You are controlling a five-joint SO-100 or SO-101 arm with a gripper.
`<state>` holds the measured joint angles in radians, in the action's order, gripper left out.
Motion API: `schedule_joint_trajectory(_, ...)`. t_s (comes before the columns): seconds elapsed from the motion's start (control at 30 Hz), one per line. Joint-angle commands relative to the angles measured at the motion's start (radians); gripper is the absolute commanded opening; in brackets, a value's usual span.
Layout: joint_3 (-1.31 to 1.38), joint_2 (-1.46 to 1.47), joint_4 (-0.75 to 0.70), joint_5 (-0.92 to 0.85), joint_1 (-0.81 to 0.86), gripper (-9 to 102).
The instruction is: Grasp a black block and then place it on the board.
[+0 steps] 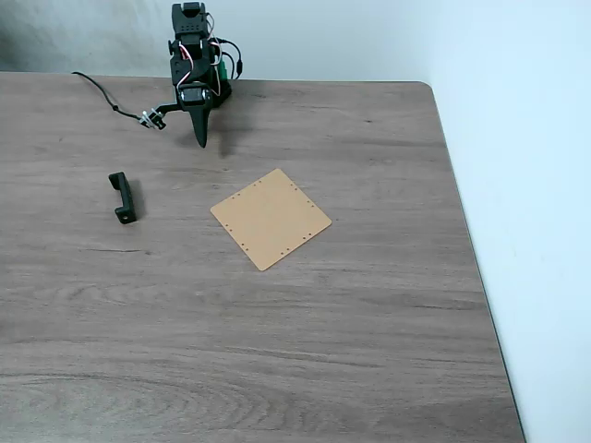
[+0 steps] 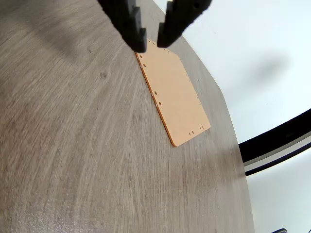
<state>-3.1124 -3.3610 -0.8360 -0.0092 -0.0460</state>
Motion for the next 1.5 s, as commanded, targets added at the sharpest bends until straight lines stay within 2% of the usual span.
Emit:
schedule_joint_trajectory(0.0, -0.014, -0.018, -0.012, -0.017, -0.011, 0)
schedule_joint_trajectory(0.5, -0.005, -0.018, -0.028, -0.064, -0.011, 0)
schedule_joint_trajectory(0.7, 0.077, 0.038, -0.106, -0.259, 0.020, 0)
schedule_joint_trajectory(0.8, 0.117, 0.100, -0.097, -0.342, 0.052, 0)
schedule_joint_trajectory(1.0, 0.299, 0.279, -0.057, -0.410, 0.114, 1)
schedule_joint_trajectory(1.17, 0.488, 0.561, -0.014, -0.480, 0.147, 1)
schedule_joint_trajectory(1.47, 0.782, 0.939, 0.092, -0.804, 0.224, 8)
